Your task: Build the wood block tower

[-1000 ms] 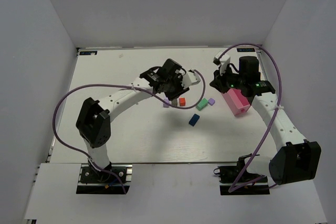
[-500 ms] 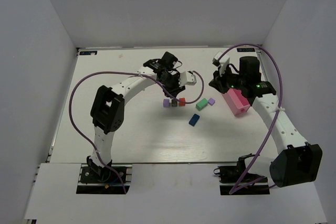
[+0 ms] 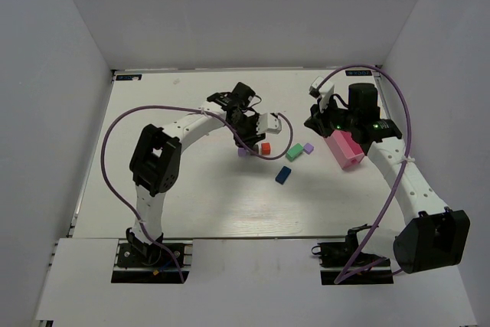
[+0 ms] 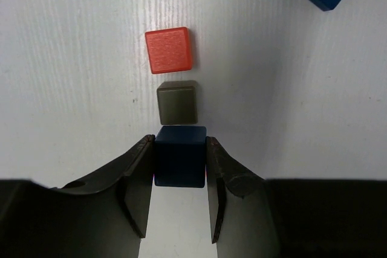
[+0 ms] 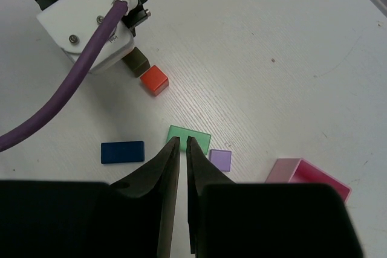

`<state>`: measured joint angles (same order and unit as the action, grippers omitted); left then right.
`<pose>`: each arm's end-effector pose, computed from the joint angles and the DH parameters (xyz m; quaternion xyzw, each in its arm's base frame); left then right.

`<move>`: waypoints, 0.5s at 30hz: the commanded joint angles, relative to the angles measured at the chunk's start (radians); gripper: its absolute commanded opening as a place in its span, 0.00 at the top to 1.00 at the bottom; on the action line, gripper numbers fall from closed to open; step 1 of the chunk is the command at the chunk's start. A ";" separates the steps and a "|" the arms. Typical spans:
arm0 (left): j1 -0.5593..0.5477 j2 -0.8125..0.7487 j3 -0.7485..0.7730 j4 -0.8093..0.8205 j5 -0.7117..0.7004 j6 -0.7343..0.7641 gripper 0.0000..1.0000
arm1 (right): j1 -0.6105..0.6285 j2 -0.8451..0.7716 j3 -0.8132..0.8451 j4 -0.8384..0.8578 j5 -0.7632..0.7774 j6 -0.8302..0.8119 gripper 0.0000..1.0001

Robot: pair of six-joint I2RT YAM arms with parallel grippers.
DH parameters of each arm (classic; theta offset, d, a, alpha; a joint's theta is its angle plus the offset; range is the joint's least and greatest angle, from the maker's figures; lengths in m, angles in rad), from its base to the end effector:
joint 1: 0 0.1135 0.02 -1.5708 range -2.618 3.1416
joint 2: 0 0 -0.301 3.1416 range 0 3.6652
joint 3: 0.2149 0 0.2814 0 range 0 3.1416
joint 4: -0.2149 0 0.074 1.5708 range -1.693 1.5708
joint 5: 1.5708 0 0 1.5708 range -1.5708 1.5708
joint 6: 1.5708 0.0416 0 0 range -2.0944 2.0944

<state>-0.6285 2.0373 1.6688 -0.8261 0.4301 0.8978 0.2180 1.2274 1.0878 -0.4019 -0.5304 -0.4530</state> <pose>0.3737 -0.2930 0.2353 0.6922 0.6660 -0.1832 0.2092 0.2819 0.0840 0.3615 -0.3984 0.7507 0.1709 0.4985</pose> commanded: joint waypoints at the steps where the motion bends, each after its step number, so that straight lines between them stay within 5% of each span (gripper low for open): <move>1: 0.010 -0.080 -0.024 0.060 0.036 0.023 0.95 | 0.004 -0.016 -0.003 0.012 -0.011 -0.004 0.85; 15: 0.010 -0.078 -0.043 0.087 0.036 0.013 0.93 | 0.004 -0.008 -0.002 0.014 -0.006 -0.004 0.85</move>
<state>-0.6209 2.0197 1.6409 -0.7509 0.4335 0.9051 0.2184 1.2274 1.0878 -0.4019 -0.5301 -0.4530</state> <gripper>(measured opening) 0.459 0.151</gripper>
